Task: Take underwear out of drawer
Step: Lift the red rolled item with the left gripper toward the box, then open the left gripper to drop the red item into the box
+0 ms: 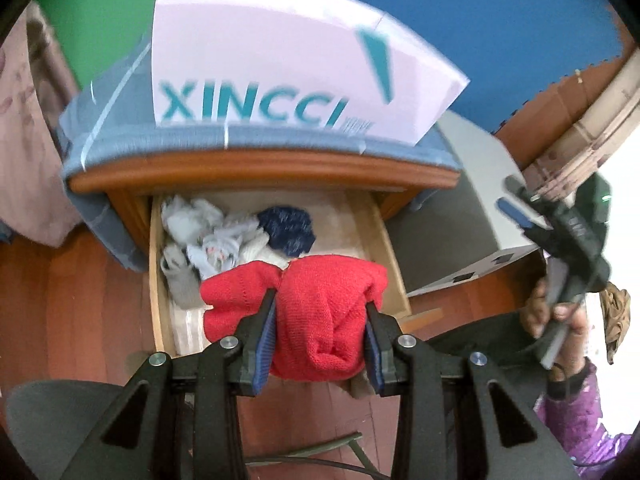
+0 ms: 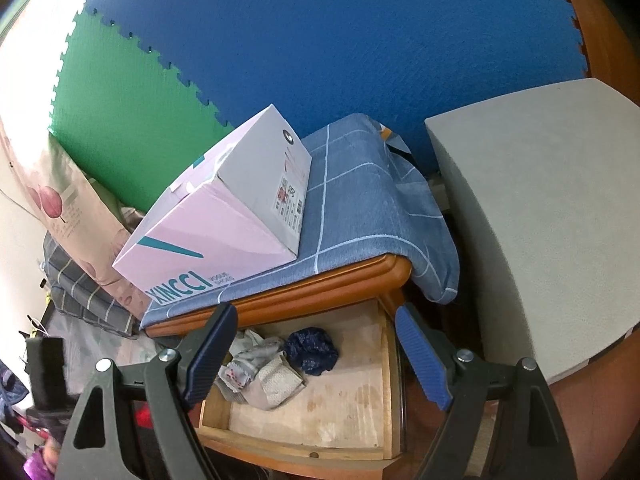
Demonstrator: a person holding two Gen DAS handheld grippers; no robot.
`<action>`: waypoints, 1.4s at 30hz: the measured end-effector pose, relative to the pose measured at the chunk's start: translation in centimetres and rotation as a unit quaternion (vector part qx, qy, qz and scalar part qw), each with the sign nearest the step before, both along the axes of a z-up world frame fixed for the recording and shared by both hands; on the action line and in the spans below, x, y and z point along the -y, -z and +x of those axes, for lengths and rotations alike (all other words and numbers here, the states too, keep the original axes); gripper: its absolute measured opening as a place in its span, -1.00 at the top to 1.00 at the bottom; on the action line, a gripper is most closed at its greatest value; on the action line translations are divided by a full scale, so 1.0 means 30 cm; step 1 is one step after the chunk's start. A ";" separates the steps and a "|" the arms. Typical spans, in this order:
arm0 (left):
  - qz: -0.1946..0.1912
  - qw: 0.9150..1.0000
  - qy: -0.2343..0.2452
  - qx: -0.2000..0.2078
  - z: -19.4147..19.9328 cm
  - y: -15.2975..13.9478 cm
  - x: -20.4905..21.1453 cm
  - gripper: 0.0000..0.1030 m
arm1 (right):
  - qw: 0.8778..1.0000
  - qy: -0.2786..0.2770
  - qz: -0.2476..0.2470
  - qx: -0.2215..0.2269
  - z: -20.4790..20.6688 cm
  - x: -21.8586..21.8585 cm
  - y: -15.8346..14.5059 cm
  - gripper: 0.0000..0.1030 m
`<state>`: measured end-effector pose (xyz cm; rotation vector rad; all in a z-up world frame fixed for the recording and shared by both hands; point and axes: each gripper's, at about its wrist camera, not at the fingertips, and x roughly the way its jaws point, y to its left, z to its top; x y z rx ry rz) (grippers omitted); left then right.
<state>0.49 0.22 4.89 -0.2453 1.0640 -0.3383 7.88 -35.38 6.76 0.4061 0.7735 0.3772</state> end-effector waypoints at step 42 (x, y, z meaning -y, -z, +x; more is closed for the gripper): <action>0.133 0.985 -0.052 0.094 0.755 -0.237 -0.016 -0.33 | 0.995 -0.070 -0.069 -0.009 0.002 -0.123 0.021 -0.62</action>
